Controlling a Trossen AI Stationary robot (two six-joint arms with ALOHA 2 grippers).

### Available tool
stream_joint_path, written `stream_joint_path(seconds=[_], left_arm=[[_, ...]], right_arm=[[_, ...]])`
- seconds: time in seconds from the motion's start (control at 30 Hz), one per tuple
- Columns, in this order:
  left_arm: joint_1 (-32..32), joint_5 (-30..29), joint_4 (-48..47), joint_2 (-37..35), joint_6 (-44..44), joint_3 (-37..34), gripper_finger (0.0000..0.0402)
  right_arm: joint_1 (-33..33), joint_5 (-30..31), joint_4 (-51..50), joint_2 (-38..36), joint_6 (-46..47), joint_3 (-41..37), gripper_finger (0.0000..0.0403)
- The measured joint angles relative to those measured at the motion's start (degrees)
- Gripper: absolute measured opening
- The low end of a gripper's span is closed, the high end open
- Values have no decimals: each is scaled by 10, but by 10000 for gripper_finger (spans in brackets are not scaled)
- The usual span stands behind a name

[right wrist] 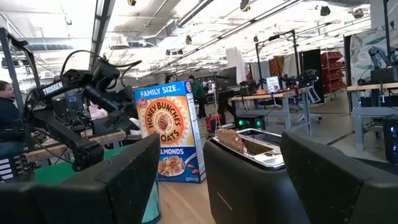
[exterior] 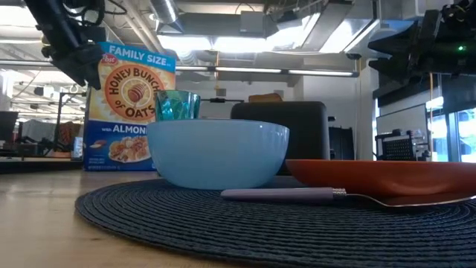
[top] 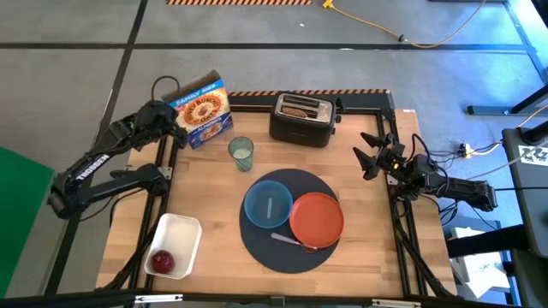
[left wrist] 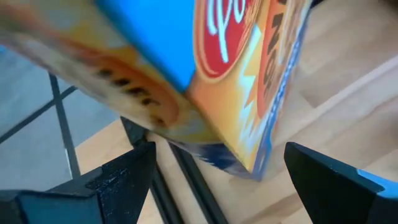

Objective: Arrange a breakfast setting
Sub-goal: Pour the cereal from the cereal box into the blue bowl

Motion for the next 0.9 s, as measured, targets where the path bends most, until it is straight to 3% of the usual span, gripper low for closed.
stream_joint_path(seconds=[0.2,0.47,0.9], left_arm=[[44,8,5,49,22,0,351],[52,73,16,109,51,0,351],[46,99,16,114,34,0,322]], right_arm=[[0,-11,-1,0,0,0,324],[0,-15,-6,0,0,0,324],[0,-30,-9,0,0,0,324]])
